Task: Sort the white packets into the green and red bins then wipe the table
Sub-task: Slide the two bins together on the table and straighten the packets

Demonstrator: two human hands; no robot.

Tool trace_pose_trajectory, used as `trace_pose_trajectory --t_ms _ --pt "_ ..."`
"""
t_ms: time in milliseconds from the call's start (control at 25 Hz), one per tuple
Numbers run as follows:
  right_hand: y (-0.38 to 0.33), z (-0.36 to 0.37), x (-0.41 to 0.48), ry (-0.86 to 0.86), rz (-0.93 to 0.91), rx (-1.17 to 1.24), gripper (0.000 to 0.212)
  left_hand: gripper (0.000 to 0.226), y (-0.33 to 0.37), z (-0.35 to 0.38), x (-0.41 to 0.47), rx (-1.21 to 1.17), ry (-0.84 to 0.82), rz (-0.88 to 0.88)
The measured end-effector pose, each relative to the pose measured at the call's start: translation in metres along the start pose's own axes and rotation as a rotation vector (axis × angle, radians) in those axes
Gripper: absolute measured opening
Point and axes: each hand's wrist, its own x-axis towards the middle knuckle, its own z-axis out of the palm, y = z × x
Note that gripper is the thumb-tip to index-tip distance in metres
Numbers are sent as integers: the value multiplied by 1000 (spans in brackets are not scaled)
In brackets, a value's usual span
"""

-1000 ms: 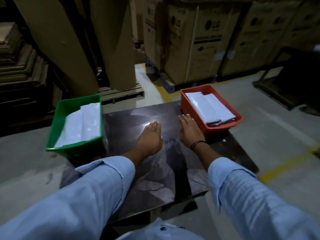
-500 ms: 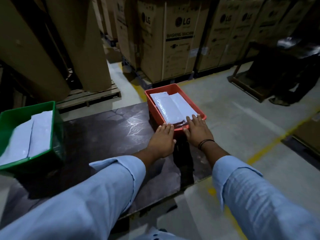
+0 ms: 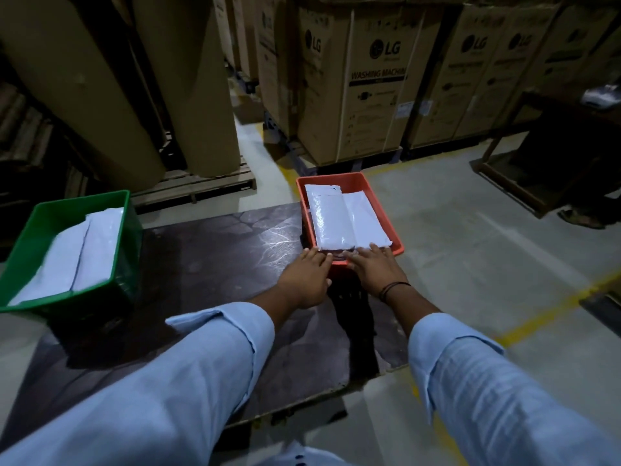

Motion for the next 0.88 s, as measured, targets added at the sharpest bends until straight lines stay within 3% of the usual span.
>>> trace_pose_trajectory --t_ms 280,880 --pt "-94 3 27 -77 -144 138 46 68 -70 -2 -64 -1 47 -152" --pt "-293 -8 60 -65 -373 129 45 67 -199 -4 -217 35 32 -375"
